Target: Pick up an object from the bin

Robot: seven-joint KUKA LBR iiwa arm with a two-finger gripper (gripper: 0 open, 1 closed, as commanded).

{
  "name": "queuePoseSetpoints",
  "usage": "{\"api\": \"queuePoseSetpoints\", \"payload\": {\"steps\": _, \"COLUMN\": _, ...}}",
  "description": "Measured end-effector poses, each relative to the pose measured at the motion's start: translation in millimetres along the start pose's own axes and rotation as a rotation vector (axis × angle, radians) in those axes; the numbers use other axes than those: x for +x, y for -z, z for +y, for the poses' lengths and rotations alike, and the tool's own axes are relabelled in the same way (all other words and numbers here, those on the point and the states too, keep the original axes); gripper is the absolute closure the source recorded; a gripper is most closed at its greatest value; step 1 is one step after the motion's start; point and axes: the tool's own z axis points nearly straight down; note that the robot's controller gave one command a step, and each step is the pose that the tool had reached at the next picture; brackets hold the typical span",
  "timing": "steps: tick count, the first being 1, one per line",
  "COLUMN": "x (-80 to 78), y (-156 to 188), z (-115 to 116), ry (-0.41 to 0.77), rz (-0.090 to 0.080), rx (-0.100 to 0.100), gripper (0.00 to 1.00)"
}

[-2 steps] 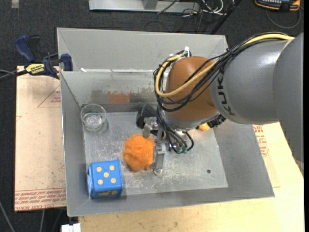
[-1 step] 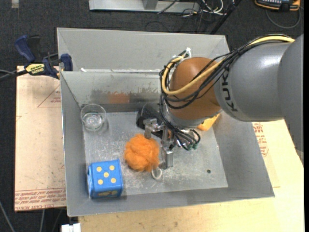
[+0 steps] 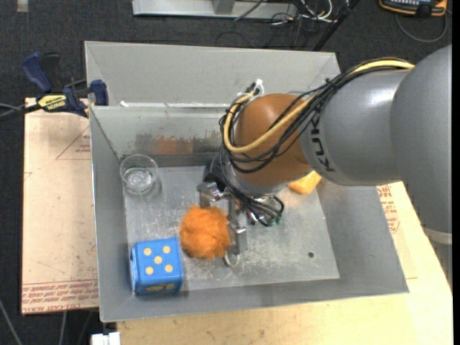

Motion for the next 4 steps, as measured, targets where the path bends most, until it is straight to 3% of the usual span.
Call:
{"api": "queuePoseSetpoints", "payload": {"steps": 1, "x": -1.2, "y": -11, "z": -11, "ry": -0.065, "rz": 0.004, "rx": -0.004, "gripper": 0.0}}
{"api": "queuePoseSetpoints", "payload": {"steps": 2, "x": 19.1, "y": -34, "z": 23, "ry": 0.226, "rz": -0.002, "rx": -0.002, "gripper": 1.0}}
{"api": "queuePoseSetpoints", "payload": {"steps": 4, "x": 21.6, "y": -34, "z": 25, "ry": 0.237, "rz": -0.002, "rx": -0.002, "gripper": 1.0}}
